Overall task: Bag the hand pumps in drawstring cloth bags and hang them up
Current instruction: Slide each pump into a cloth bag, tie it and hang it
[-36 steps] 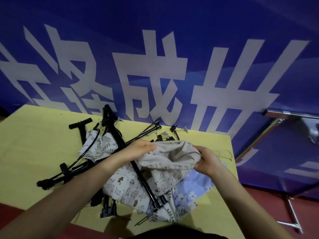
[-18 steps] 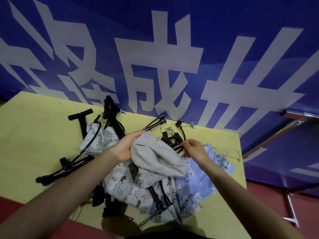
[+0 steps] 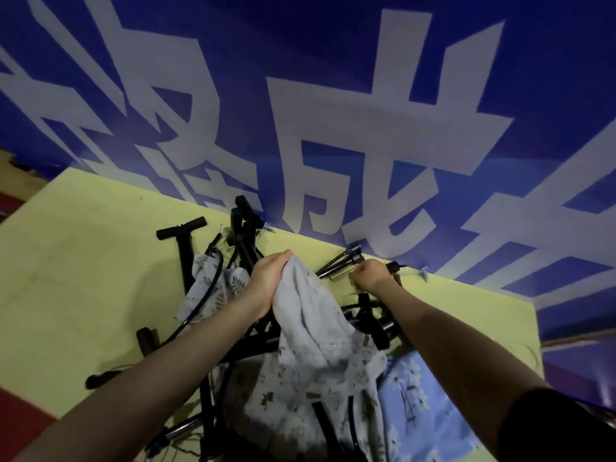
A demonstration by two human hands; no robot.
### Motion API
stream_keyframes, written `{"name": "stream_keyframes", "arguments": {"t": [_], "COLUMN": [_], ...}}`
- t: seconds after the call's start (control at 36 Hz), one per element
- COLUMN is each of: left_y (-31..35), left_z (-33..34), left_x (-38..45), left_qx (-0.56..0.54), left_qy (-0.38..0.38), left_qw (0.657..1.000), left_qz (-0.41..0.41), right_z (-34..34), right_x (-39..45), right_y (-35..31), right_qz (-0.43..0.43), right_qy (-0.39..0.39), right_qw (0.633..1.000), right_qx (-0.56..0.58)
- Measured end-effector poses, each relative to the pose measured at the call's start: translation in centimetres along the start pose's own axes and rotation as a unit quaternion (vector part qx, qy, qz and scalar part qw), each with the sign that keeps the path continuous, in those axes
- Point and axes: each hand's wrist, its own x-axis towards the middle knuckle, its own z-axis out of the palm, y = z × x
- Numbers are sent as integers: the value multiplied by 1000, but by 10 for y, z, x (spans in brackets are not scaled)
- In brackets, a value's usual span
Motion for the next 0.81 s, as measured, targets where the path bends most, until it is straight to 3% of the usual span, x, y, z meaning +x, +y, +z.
{"name": "stream_keyframes", "arguments": {"t": [0.19,0.56,0.81], "left_y": [-3,-10,-10], "left_z": [-6,3,7], "left_x": [16,31,22], "left_qx": [7,33,32], "left_qy": [-18,-2,-15], "left_qw": [1000,999,999], "left_qz": [18,3,8], "right_z": [16,28,21], "right_x": [18,33,27], "right_y": [8,3,-4], "right_qz": [51,60,21], "right_qy": [18,32,-27], "right_qw": [997,995,990], "right_qx": [-51,-73,-140]}}
